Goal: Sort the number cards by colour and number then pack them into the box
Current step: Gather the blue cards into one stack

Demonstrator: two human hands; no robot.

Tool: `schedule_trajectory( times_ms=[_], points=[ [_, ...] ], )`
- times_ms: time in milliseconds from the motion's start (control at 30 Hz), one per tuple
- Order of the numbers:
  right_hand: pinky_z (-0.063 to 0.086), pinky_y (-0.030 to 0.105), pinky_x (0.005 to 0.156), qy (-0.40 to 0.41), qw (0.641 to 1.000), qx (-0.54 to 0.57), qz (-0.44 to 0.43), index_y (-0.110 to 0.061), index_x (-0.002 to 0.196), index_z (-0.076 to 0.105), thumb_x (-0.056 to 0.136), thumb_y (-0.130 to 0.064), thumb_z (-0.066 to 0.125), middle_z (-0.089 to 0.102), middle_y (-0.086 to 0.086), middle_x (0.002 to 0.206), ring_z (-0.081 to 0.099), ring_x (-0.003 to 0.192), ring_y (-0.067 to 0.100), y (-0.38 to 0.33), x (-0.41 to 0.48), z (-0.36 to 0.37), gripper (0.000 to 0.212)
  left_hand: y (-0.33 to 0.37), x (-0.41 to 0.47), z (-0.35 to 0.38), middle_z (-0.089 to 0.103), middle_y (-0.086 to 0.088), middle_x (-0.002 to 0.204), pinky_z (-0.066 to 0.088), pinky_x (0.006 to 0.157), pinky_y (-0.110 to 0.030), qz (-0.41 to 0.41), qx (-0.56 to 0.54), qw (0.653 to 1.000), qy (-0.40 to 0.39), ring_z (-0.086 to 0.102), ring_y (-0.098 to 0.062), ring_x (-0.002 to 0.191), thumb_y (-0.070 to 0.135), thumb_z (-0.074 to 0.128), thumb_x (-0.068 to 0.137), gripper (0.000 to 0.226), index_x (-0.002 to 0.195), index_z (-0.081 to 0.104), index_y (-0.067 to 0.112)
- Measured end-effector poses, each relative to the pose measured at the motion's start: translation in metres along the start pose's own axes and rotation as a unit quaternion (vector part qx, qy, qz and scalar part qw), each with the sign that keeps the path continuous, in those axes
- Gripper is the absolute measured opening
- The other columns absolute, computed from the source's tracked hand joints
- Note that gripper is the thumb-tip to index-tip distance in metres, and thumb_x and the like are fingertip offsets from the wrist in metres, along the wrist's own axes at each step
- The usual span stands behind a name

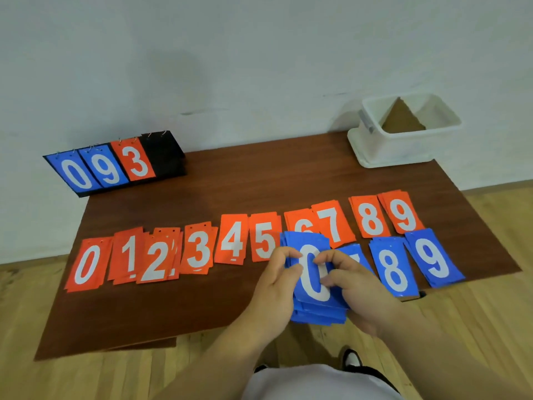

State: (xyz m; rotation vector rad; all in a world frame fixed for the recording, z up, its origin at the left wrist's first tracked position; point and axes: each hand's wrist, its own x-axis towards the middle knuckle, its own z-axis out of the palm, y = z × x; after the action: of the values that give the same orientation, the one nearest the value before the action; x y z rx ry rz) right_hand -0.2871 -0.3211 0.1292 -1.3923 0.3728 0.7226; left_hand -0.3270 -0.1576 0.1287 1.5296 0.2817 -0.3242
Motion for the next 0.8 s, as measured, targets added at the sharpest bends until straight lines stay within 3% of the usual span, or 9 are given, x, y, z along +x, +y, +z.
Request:
schedule_trajectory(
  times_ms=[67,200,300,400,567,633,800],
  points=[
    [0.057,0.053,0.084,-0.006,1.000,-0.028,-0.008,-0.016,0.102,0.067,0.089,0.008,0.053,0.070,0.015,0.113,0.072,0.100,0.038,-0.003,0.001,-0.017,0.032,-0.001,0.008,0.017,0.057,0.002,0.089,0.046,0.059,-0.020,-0.004,0.023,1.000,0.004,0.054,-0.002,0.062,0.024,0.041,0.108,0.014,0.114,0.053,0.029],
    [0.057,0.061,0.086,0.002,0.993,-0.112,-0.023,-0.028,0.095,0.068,0.089,0.003,0.056,0.068,0.008,0.114,0.071,0.100,0.035,-0.011,0.009,-0.065,0.033,-0.008,0.024,0.050,0.064,0.005,0.106,0.060,0.085,-0.046,-0.026,0.002,1.000,-0.005,0.069,-0.021,0.097,0.028,0.045,0.108,0.016,0.115,0.054,0.039],
    [0.059,0.054,0.077,0.040,0.981,-0.191,-0.020,-0.029,0.100,0.064,0.091,0.000,0.053,0.065,0.008,0.115,0.071,0.095,0.033,-0.011,0.022,-0.111,0.032,-0.042,0.048,0.064,0.063,0.007,0.110,0.063,0.081,-0.040,-0.053,0.108,0.990,0.072,0.069,-0.015,0.099,0.036,0.056,0.102,0.021,0.121,0.051,0.043],
    [0.052,0.043,0.066,0.079,0.968,-0.239,0.002,-0.028,0.099,0.063,0.091,-0.001,0.051,0.064,0.015,0.110,0.063,0.082,0.032,-0.004,0.035,-0.157,0.030,-0.090,0.065,0.065,0.055,0.003,0.124,0.063,0.082,-0.039,-0.135,0.267,0.943,0.148,0.063,-0.017,0.106,0.044,0.066,0.094,0.049,0.136,0.045,0.032],
    [0.053,0.030,0.061,0.074,0.959,-0.273,0.034,-0.027,0.101,0.061,0.093,-0.003,0.052,0.060,0.000,0.111,0.064,0.094,0.024,0.006,0.046,-0.203,0.027,-0.135,0.070,0.079,0.040,-0.004,0.131,0.056,0.087,-0.038,-0.238,0.420,0.850,0.210,0.059,-0.028,0.110,0.055,0.065,0.088,0.075,0.148,0.033,0.023],
    [0.050,0.027,0.058,0.069,0.957,-0.280,0.045,-0.027,0.102,0.062,0.094,-0.004,0.053,0.060,0.001,0.112,0.063,0.094,0.024,0.010,0.049,-0.213,0.026,-0.140,0.071,0.090,0.034,-0.004,0.129,0.055,0.081,-0.036,-0.248,0.429,0.837,0.232,0.061,-0.028,0.101,0.055,0.065,0.088,0.077,0.148,0.029,0.024],
    [0.059,0.033,0.063,0.058,0.950,-0.303,0.057,-0.029,0.099,0.063,0.093,-0.002,0.055,0.060,-0.001,0.109,0.063,0.091,0.022,0.011,0.050,-0.223,0.028,-0.148,0.078,0.110,0.021,-0.007,0.138,0.052,0.069,-0.030,-0.254,0.328,0.865,0.281,0.059,-0.024,0.089,0.037,0.071,0.089,0.078,0.151,0.025,0.028]
  ],
)
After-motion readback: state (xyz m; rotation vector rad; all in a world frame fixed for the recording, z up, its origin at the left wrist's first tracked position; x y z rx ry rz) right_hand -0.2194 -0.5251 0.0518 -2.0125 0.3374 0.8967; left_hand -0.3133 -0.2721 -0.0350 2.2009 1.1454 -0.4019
